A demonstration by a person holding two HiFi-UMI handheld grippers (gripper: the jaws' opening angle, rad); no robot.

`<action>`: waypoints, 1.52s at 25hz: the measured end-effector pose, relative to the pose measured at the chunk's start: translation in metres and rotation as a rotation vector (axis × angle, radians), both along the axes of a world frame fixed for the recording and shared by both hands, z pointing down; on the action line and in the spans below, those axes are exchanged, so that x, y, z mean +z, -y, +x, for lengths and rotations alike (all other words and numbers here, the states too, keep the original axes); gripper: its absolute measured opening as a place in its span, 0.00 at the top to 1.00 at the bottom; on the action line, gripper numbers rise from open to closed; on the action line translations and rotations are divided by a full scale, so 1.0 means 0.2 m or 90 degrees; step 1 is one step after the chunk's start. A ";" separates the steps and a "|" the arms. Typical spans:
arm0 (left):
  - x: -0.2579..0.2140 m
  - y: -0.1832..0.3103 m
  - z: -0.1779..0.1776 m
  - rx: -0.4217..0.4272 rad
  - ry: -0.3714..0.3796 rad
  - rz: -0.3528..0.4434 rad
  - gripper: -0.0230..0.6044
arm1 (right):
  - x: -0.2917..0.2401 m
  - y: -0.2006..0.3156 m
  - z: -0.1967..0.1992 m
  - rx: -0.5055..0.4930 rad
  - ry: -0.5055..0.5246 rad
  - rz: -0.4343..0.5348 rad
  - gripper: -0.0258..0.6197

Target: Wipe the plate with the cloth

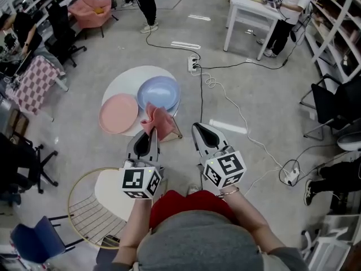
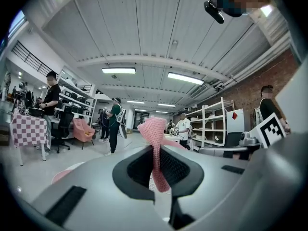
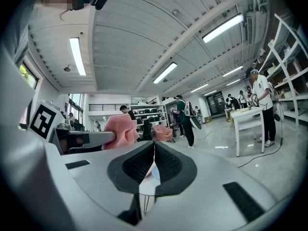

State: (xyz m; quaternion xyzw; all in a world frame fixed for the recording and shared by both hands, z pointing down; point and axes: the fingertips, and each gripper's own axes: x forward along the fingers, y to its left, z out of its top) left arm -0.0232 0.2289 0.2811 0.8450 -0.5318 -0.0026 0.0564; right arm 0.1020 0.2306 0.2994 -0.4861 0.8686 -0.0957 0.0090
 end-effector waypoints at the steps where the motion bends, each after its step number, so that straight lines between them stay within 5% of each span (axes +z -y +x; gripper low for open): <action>1: 0.00 0.01 0.00 -0.005 0.001 0.002 0.91 | 0.00 0.01 0.01 -0.001 0.000 -0.002 0.91; 17: 0.07 0.33 -0.04 -0.044 0.030 -0.024 0.91 | 0.12 0.28 0.08 -0.007 0.023 -0.048 0.91; 38: 0.37 1.49 -0.45 0.024 -0.012 -0.118 0.91 | 0.38 1.45 -0.24 0.084 -0.038 -0.155 0.91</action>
